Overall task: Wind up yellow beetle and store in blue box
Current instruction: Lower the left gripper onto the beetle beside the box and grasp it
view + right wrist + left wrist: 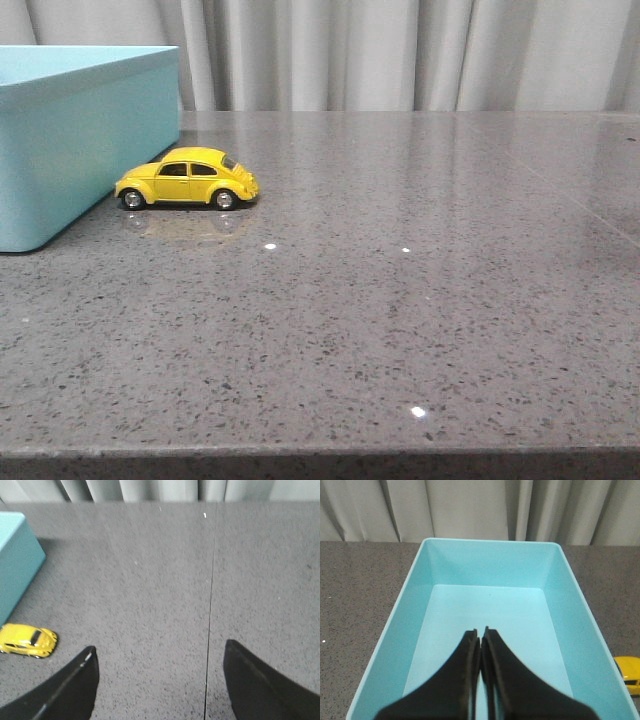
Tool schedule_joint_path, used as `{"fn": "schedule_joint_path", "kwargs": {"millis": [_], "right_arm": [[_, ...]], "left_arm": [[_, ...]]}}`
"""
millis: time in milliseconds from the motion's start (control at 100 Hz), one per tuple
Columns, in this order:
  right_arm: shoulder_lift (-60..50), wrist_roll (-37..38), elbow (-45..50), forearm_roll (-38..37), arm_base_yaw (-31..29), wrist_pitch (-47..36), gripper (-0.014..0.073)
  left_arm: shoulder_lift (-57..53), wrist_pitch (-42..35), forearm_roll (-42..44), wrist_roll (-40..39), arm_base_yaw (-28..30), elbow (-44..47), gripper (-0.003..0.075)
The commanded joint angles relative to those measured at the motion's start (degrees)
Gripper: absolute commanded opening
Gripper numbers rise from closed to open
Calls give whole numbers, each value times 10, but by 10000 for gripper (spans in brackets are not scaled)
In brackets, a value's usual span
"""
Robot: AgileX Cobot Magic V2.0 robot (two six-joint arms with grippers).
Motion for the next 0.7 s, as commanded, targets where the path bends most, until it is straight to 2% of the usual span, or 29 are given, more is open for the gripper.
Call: {"fn": "schedule_joint_path", "kwargs": {"millis": [0, 100, 210, 310, 500, 690], "right_arm": [[-46, -8, 22, -9, 1, -82, 529], [-78, -7, 56, -9, 1, -93, 529], [-102, -7, 80, -4, 1, -89, 529], [-115, -7, 90, 6, 1, -86, 529], [-120, -7, 90, 16, 1, -88, 529], [-120, -7, 90, 18, 1, -88, 529]], "left_arm": [[37, 4, -55, 65, 1, -58, -17], [88, 47, -140, 164, 1, -111, -17], [145, 102, -183, 213, 1, -169, 22], [202, 155, -189, 243, 1, -229, 137], [292, 242, -216, 324, 1, -332, 408], [354, 278, -222, 421, -41, -404, 541]]}}
